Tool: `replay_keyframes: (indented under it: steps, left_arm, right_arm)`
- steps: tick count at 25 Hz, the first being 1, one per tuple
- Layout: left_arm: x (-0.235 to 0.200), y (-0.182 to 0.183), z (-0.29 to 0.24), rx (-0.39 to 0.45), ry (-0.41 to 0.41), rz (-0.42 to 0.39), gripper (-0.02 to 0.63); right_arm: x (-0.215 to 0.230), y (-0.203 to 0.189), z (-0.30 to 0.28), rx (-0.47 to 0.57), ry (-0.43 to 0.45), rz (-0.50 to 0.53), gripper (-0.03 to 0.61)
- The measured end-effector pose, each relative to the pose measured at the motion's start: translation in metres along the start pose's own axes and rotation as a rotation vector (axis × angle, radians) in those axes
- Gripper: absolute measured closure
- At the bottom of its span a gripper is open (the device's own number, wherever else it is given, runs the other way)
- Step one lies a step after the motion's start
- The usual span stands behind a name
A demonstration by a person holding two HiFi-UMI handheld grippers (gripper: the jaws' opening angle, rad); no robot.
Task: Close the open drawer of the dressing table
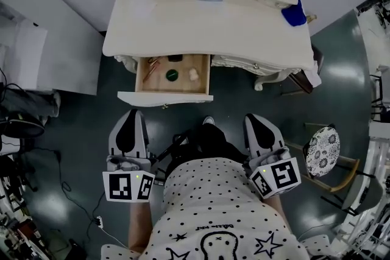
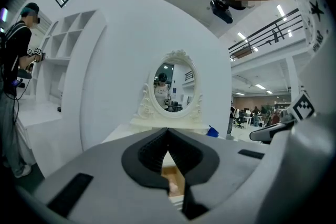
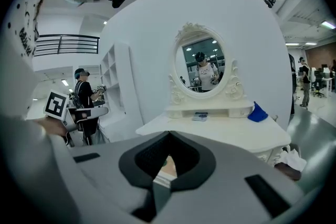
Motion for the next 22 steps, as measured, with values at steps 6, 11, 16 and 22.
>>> replay_keyframes:
  steps: [6,11,16,22]
  left_arm:
    - [0.016,0.004,-0.013,0.031,0.060,-0.017,0.601]
    - [0.012,0.004,-0.018,0.030,0.109,-0.040,0.601]
    - [0.001,-0.013,-0.033,-0.039,0.126,-0.074,0.601]
    - [-0.013,-0.077,-0.045,-0.267,0.103,-0.107,0.601]
  right_arm:
    - [0.039,0.007,0.006,0.013,0.016,0.011,0.569]
    - [0.051,0.006,0.008,0.014,0.028,-0.003,0.569]
    - [0.061,-0.002,0.008,-0.008,0.013,-0.037,0.569]
    - [0.066,-0.007,0.006,-0.028,0.001,-0.060,0.569]
Point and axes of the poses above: the fingertips, and each gripper's own axes: z backward along the fingers, x to its right, y out of its top, the point moved 3 cm from there along z, backward along the fingers, and after that the axes turned 11 degrees about y, right-handed, at the moved point
